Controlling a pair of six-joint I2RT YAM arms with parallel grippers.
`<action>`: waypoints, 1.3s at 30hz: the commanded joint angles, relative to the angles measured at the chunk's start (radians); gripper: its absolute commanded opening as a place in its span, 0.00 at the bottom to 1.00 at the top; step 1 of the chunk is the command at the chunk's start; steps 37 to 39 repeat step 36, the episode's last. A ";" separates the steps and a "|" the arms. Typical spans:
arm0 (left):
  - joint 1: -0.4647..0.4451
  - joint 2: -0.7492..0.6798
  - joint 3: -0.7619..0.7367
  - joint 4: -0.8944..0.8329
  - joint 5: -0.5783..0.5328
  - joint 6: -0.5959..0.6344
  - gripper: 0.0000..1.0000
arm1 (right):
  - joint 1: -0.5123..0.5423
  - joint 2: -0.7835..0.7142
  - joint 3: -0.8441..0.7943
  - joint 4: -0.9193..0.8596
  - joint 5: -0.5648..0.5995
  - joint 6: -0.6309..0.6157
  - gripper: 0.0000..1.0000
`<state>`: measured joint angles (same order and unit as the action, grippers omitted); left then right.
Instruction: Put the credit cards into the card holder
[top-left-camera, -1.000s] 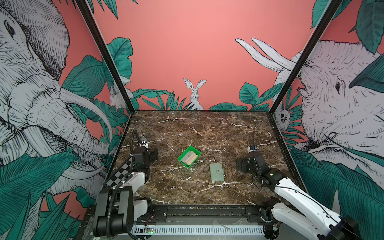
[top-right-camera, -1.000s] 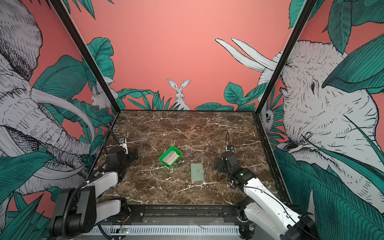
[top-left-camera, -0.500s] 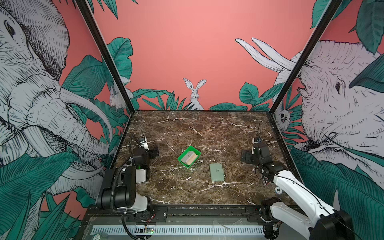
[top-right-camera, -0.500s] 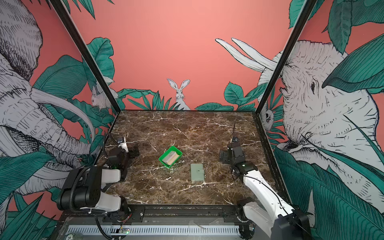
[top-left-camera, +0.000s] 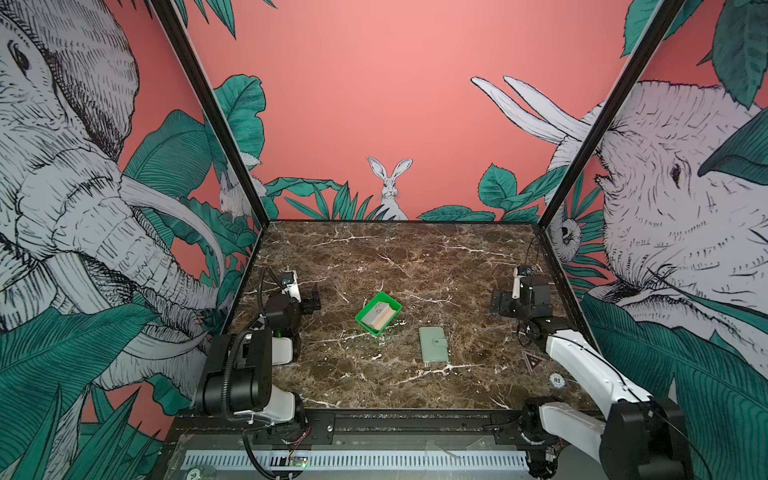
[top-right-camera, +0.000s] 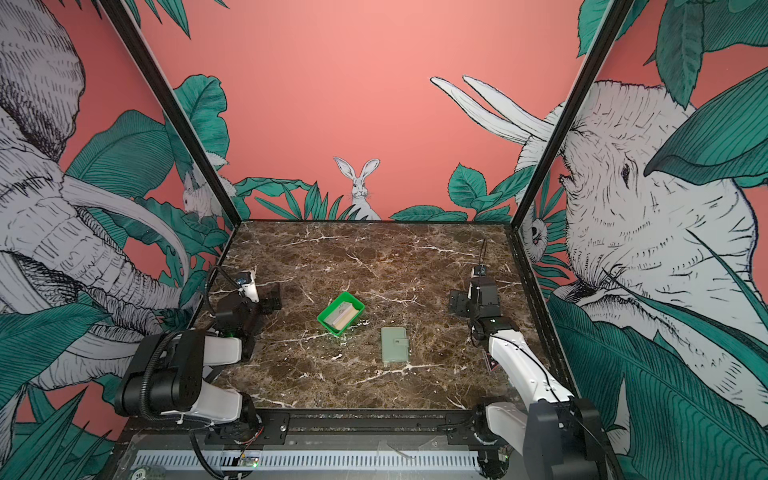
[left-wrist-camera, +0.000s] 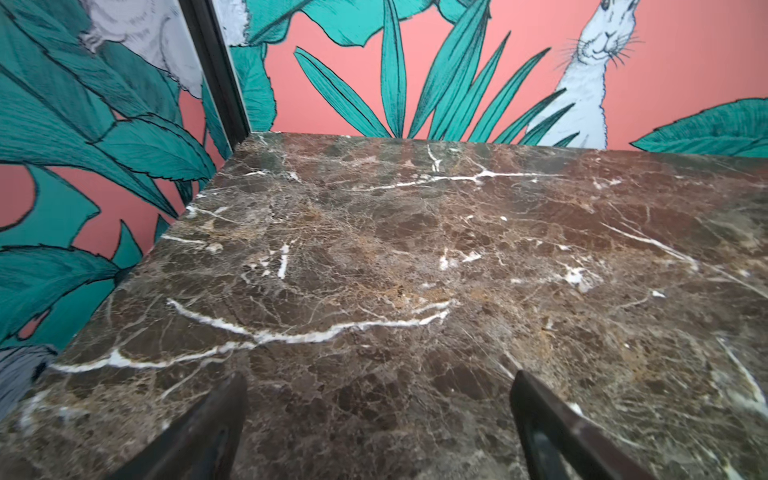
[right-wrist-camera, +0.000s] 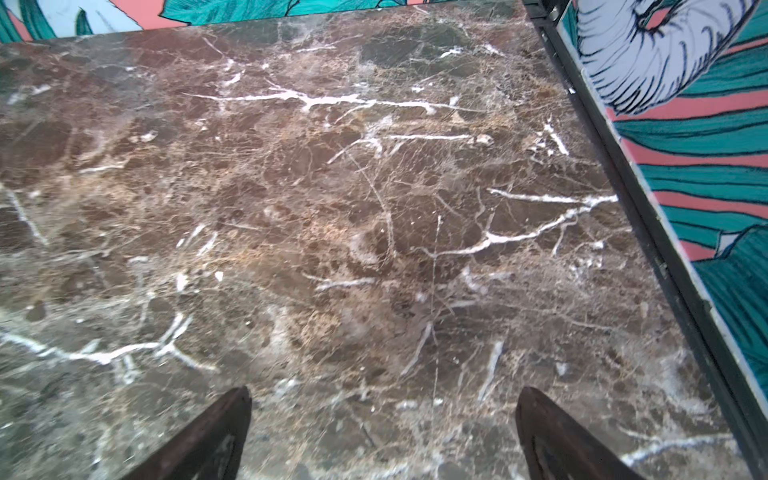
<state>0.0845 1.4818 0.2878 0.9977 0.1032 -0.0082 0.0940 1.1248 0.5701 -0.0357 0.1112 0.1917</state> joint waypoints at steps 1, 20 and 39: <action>-0.015 -0.005 0.035 -0.026 0.012 0.037 0.99 | -0.037 0.057 -0.055 0.195 -0.004 -0.080 0.98; -0.107 0.075 0.128 -0.123 -0.086 0.121 0.99 | -0.075 0.401 -0.192 0.913 -0.081 -0.208 0.98; -0.108 0.071 0.129 -0.138 -0.089 0.120 0.99 | -0.086 0.404 -0.154 0.854 -0.102 -0.205 0.98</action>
